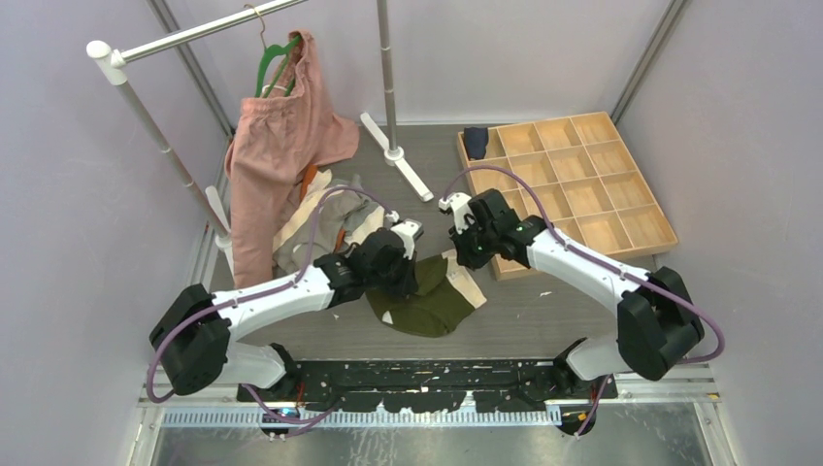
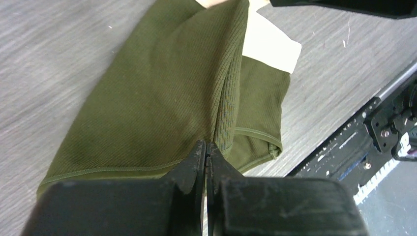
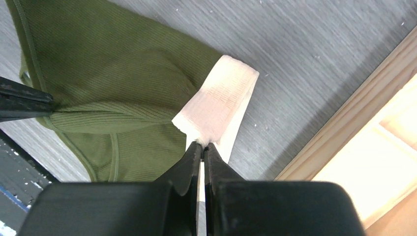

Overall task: Roll the underwear
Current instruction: Fold the underwear at the center of the board.

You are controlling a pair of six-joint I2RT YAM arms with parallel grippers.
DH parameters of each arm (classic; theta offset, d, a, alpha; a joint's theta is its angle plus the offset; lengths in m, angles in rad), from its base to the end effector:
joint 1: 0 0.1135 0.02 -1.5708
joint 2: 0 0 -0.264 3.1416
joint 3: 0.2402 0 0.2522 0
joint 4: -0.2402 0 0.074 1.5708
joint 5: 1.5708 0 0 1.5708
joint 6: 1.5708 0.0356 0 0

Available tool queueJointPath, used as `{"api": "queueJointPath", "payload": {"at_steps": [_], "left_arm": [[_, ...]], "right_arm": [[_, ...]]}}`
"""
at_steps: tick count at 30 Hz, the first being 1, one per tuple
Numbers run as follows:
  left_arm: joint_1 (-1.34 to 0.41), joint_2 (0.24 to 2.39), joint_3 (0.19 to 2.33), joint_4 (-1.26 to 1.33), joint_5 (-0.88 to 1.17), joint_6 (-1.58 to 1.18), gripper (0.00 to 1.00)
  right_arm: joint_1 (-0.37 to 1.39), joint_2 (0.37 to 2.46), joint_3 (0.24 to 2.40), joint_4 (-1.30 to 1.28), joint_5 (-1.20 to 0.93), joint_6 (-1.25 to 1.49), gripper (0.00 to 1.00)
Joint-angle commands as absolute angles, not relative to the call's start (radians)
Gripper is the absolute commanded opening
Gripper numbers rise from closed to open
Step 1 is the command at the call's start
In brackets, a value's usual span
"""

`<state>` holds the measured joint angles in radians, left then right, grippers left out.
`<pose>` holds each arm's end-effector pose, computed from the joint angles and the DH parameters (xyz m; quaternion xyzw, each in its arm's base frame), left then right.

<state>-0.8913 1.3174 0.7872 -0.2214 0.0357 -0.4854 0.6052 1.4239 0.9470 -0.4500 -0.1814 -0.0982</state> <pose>0.1722 -0.2151 0.2221 0.1918 0.8969 -0.2656 0.2971 0.2365 0.1714 0.2283 -0.3523 0.8770 0.1622 0.2835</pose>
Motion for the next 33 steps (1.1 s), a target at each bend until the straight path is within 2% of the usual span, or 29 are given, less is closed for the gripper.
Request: {"api": "queueJointPath", "payload": {"at_steps": [1,9,13,16,19,26,31,33], "left_arm": [[-0.929,1.310,0.766,-0.175,0.064,-0.510,0.01],[-0.973,1.357,0.735,-0.133,0.071,-0.534,0.01],[-0.985,1.360,0.718,-0.122,0.071,-0.546,0.01],[-0.991,1.355,0.701,-0.114,0.078,-0.550,0.01],[-0.995,1.355,0.688,-0.111,0.085,-0.551,0.01],[-1.010,1.372,0.672,-0.076,0.133,-0.547,0.01],[-1.021,1.363,0.668,-0.066,0.151,-0.546,0.01],[-1.021,1.340,0.661,-0.062,0.150,-0.550,0.04]], "right_arm": [[0.613,1.350,0.904,-0.456,-0.173,-0.037,0.07],[0.614,1.332,0.837,-0.495,-0.202,-0.004,0.13],[0.613,1.288,0.818,-0.517,-0.185,-0.004,0.21],[0.614,1.235,0.815,-0.528,-0.204,-0.002,0.32],[0.614,1.182,0.809,-0.544,-0.234,-0.002,0.36],[0.613,1.064,0.804,-0.518,-0.189,0.101,0.37],[0.614,1.009,0.737,-0.397,-0.125,0.344,0.36],[0.614,0.996,0.692,-0.340,-0.131,0.463,0.34]]}}
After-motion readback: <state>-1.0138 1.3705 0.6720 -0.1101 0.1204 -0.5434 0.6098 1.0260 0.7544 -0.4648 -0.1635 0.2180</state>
